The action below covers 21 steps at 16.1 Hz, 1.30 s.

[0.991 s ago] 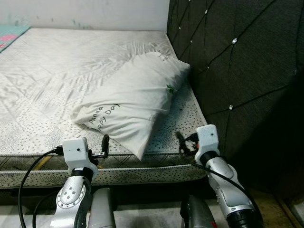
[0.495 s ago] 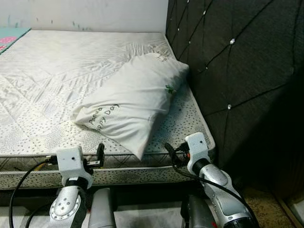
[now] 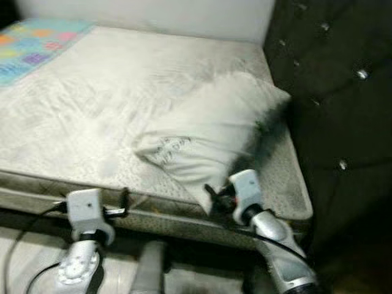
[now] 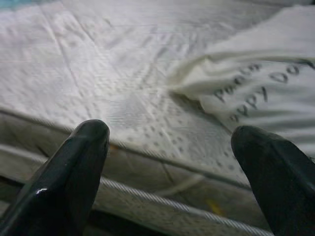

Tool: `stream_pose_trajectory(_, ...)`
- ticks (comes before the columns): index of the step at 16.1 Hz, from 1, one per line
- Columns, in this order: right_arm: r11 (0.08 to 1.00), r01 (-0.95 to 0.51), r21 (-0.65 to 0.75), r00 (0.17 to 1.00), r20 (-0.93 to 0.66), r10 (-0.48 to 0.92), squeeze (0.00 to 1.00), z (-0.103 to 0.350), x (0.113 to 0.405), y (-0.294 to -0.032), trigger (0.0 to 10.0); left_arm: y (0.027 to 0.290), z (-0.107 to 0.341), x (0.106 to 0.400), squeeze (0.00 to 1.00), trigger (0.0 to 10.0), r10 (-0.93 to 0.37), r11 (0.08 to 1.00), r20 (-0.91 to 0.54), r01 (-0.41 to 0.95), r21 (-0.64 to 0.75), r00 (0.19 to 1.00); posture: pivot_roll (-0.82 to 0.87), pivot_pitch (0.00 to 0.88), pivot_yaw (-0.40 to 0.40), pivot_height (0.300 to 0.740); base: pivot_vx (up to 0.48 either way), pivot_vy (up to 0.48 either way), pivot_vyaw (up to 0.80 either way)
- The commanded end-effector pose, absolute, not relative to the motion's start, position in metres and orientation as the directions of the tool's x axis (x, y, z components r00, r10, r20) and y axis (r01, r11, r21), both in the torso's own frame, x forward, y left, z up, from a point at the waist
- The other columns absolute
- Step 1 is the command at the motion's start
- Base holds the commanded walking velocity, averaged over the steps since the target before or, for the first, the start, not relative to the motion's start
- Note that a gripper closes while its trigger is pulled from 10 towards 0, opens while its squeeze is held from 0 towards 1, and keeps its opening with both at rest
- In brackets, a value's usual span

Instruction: Clean up the room

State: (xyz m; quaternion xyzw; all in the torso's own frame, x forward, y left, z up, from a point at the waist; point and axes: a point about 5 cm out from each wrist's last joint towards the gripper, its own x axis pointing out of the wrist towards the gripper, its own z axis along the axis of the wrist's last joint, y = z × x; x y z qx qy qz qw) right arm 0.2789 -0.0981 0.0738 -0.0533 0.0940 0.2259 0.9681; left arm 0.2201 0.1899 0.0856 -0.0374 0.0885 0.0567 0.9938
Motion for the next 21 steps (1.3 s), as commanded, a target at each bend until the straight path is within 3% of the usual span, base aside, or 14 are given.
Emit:
stream_pose_trajectory(1, 0.906, -0.415, -0.079, 0.894, -0.218, 0.390, 0.00, 0.0740, 0.2803, -0.1118, 10.0, 0.1799, 0.0897, 0.2224, 0.00, 10.0, 0.074, 0.993, -0.168, -0.089, -0.081, 0.983, -0.04, 0.000, -0.044, 0.574, 0.000, 0.000, 0.80)
stream_pose_trajectory(12, 0.908, -0.412, -0.073, 0.893, -0.230, 0.387, 0.00, 0.0728, 0.2829, -0.1132, 10.0, 0.1757, 0.0909, 0.2255, 0.00, 10.0, 0.032, 0.993, -0.151, -0.048, -0.104, 0.988, -0.03, 0.000, -0.052, 0.574, 0.000, 0.000, 0.00)
stream_pose_trajectory(21, 0.908, -0.412, -0.080, 0.894, -0.227, 0.386, 0.00, 0.0741, 0.2859, -0.1129, 10.0, 0.1744, 0.0913, 0.2282, 0.00, 10.0, 0.021, 0.994, -0.143, -0.037, -0.107, 0.989, -0.04, 0.000, -0.052, 0.574, 0.273, 0.000, 0.00)
